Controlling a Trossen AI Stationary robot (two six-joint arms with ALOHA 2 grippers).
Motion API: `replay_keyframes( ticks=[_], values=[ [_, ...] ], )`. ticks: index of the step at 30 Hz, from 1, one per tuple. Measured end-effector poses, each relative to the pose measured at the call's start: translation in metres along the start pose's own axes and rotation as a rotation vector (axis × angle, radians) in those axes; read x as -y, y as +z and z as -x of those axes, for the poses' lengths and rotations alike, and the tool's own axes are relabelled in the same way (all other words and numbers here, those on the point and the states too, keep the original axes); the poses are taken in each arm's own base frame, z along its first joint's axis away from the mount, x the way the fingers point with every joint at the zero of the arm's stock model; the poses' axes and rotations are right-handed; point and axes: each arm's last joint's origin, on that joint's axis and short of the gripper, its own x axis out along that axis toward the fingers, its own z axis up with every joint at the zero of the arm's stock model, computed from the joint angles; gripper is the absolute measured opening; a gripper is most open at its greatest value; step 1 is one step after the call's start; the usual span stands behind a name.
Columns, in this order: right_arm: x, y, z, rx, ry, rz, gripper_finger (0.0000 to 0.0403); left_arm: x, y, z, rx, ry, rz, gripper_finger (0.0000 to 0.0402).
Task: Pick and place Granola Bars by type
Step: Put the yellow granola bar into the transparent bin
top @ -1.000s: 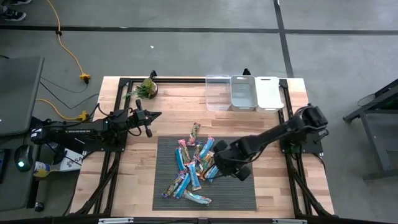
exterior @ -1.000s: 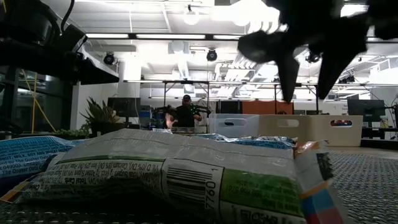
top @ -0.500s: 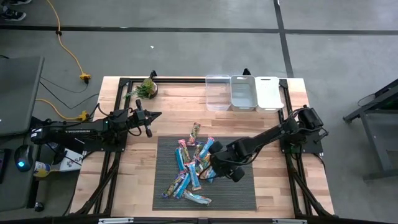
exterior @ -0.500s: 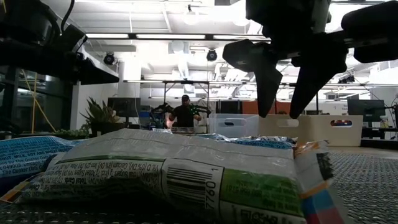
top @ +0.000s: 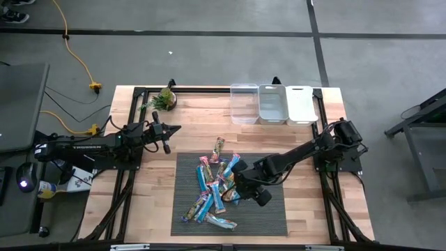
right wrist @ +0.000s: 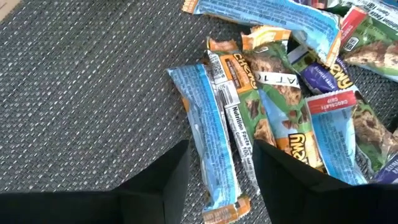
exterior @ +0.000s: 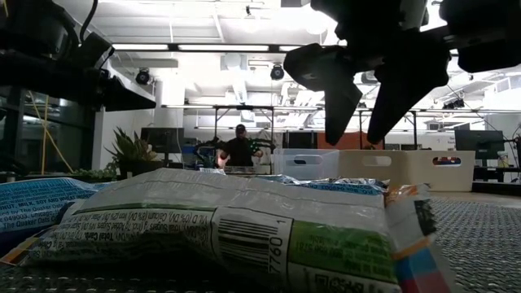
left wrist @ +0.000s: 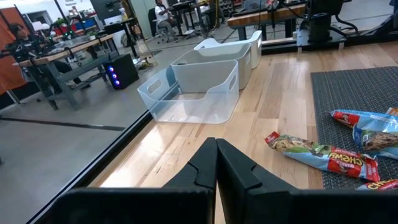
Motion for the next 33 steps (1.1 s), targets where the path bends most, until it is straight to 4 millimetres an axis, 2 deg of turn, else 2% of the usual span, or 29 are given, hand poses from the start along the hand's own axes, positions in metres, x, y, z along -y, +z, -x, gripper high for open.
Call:
replay_keyframes(
  ticks=[4, 12, 33],
  values=[
    [0.0, -0.002, -0.003, 0.013, -0.001, 0.0, 0.0163, 0.0, 0.0, 0.0, 0.0, 0.0, 0.0, 0.0001],
    [-0.004, -0.018, -0.018, -0.001, -0.027, -0.059, 0.0163, 0.0, 0.0, 0.0, 0.0, 0.0, 0.0, 0.0001],
    [-0.012, -0.042, -0.038, 0.028, -0.032, -0.113, 0.0165, 0.0, 0.0, 0.0, 0.0, 0.0, 0.0, 0.0001]
  ],
)
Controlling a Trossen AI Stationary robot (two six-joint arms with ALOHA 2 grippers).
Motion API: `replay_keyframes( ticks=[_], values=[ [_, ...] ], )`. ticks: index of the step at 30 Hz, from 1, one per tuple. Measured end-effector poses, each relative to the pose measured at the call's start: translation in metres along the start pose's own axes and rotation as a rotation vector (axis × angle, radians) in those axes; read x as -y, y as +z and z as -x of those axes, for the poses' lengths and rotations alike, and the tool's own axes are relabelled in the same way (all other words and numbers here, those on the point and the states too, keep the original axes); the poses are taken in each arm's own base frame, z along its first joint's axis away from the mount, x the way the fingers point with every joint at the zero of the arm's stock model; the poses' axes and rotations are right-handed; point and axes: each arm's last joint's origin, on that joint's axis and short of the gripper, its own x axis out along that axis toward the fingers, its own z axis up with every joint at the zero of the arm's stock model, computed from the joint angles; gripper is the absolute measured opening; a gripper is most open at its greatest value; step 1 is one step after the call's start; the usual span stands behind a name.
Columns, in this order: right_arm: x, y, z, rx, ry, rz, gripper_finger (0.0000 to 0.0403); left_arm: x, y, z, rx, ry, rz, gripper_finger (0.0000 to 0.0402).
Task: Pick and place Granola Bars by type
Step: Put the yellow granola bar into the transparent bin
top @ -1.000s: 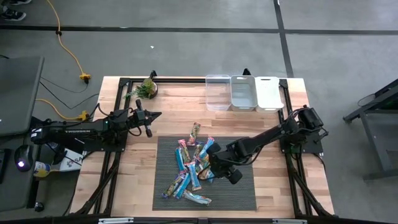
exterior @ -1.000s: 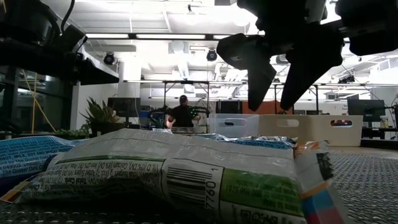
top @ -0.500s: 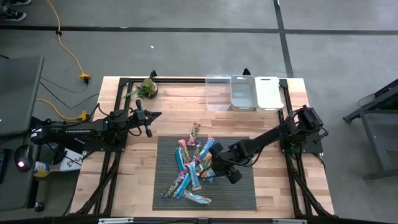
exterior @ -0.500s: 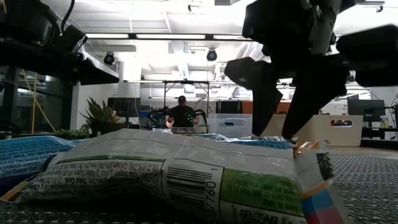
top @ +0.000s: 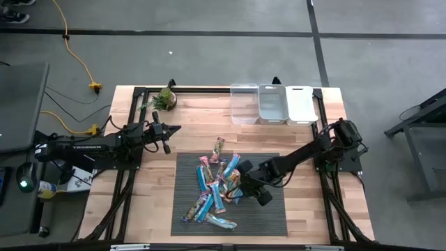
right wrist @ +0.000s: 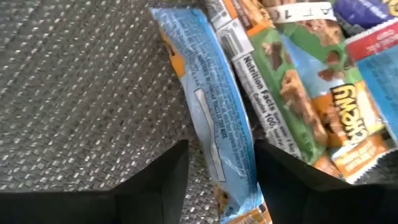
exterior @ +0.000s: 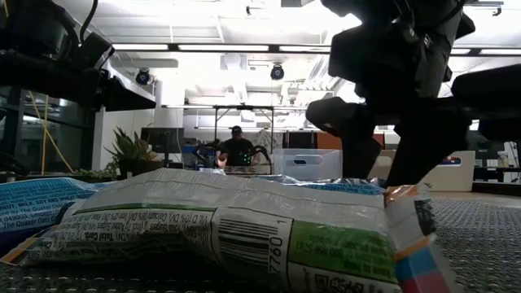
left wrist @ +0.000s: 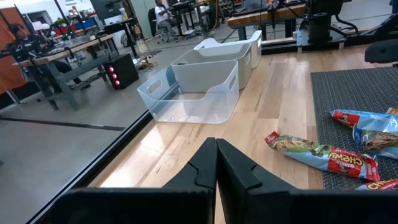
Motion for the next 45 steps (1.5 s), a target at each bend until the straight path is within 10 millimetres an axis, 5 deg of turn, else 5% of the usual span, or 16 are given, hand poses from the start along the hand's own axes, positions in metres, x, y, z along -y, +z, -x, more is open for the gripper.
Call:
replay_keyframes(
  ticks=[17, 32, 45],
  values=[
    [0.0013, -0.0047, -0.0012, -0.014, 0.029, -0.07, 0.0163, 0.0001, -0.0008, 0.0, -0.008, -0.002, -0.002, 0.0001],
    [0.0002, -0.0064, -0.0008, -0.03, 0.06, -0.073, 0.0069, 0.0004, -0.0021, 0.0, -0.021, -0.005, -0.005, 0.0001],
    [0.0001, 0.0014, 0.0036, -0.021, 0.113, -0.15, 0.0058, 0.0004, -0.0021, 0.0, -0.022, -0.004, -0.005, 0.0001]
  ],
)
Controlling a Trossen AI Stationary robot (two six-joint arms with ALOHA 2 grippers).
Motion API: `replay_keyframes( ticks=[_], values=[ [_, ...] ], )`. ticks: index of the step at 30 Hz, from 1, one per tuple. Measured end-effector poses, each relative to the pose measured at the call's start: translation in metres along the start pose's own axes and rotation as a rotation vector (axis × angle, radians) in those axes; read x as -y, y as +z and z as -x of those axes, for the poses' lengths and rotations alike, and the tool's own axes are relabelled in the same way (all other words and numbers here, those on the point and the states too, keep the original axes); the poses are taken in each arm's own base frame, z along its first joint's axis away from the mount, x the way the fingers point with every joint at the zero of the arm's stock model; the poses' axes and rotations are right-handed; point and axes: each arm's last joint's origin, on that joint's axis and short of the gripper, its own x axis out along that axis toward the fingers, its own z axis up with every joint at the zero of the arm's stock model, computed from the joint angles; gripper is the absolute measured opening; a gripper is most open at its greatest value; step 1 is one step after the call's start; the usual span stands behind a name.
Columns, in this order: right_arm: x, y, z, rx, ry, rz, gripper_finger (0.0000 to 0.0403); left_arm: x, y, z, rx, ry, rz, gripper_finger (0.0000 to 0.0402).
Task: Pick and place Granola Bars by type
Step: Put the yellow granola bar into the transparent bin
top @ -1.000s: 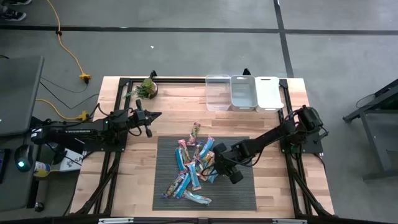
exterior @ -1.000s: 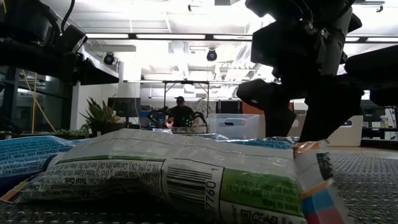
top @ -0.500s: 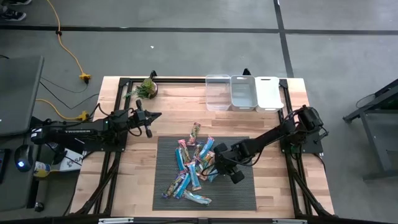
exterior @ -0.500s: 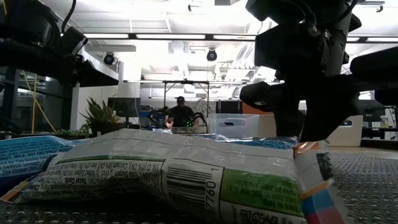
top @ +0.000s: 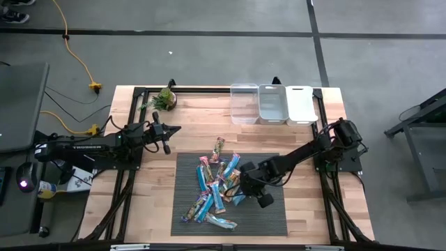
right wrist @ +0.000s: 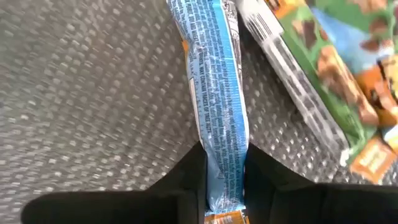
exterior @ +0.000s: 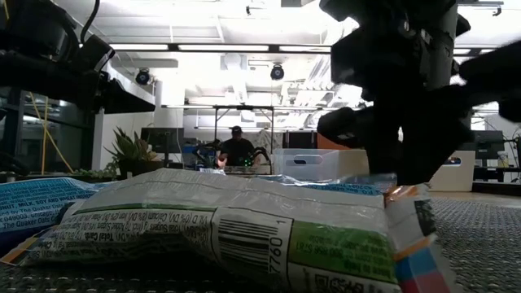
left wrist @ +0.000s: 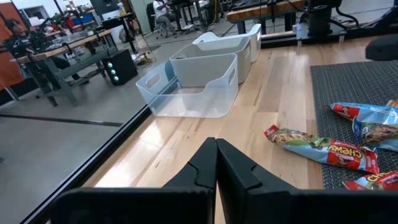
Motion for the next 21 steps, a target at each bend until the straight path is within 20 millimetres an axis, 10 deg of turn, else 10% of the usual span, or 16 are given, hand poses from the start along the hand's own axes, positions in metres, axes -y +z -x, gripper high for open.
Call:
replay_keyframes(
  ticks=[11, 21],
  values=[
    [0.012, 0.046, 0.034, 0.115, 0.154, -0.038, 0.0056, 0.0, 0.0, 0.0, 0.0, 0.0, 0.0, 0.0001],
    [0.037, 0.121, 0.11, 0.529, 0.414, 0.025, 0.0052, 0.0, 0.0, 0.0, 0.0, 0.0, 0.0, 0.0001]
  ],
)
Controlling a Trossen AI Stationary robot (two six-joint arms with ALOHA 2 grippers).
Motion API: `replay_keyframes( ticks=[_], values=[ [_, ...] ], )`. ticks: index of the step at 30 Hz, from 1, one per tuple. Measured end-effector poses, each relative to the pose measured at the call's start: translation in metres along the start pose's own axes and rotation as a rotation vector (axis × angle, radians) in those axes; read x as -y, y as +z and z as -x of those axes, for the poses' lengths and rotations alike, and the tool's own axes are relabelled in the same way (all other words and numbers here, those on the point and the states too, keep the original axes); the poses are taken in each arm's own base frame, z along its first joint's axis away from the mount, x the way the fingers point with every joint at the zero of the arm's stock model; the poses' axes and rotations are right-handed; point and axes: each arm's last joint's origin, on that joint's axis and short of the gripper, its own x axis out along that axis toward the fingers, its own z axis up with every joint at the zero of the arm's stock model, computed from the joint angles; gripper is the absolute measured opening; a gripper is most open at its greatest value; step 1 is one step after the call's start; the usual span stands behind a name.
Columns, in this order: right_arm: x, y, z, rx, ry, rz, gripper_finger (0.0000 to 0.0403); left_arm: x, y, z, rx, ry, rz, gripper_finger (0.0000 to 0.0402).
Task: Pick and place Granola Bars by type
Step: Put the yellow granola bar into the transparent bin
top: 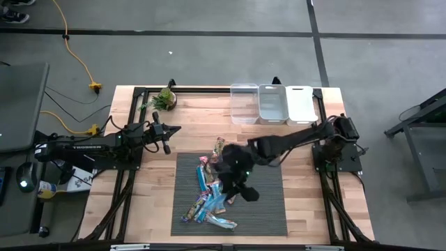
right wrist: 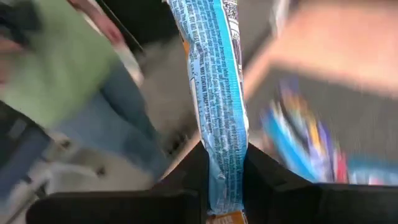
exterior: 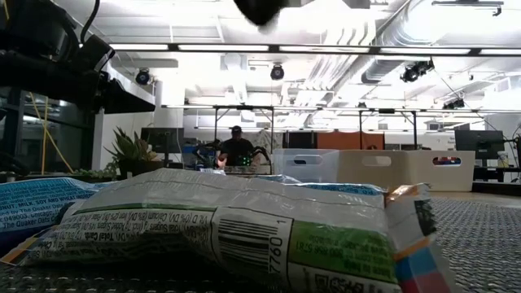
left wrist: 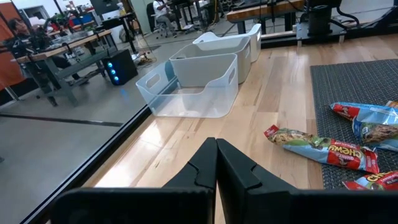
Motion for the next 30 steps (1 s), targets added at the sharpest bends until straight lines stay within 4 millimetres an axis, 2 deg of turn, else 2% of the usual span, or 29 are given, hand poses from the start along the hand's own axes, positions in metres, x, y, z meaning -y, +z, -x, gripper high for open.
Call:
replay_keyframes(
  ticks=[4, 7, 14, 21, 30],
  values=[
    [-0.004, 0.035, 0.015, 0.154, 0.027, 0.093, 0.0056, 0.0, 0.0, 0.0, 0.0, 0.0, 0.0, 0.0001],
    [-0.004, 0.053, 0.026, 0.24, 0.01, 0.158, 0.0056, 0.0, 0.0, 0.0, 0.0, 0.0, 0.0, 0.0001],
    [0.004, 0.076, 0.047, 0.381, -0.143, 0.223, 0.005, 0.0, 0.0, 0.0, 0.0, 0.0, 0.0, 0.0001],
    [0.024, 0.082, 0.066, 0.429, -0.493, 0.235, 0.0058, 0.0, 0.0, 0.0, 0.0, 0.0, 0.0, 0.0001],
    [0.065, 0.068, 0.103, 0.385, -1.045, 0.021, 0.0047, 0.0, 0.0, 0.0, 0.0, 0.0, 0.0, 0.0001]
  ],
)
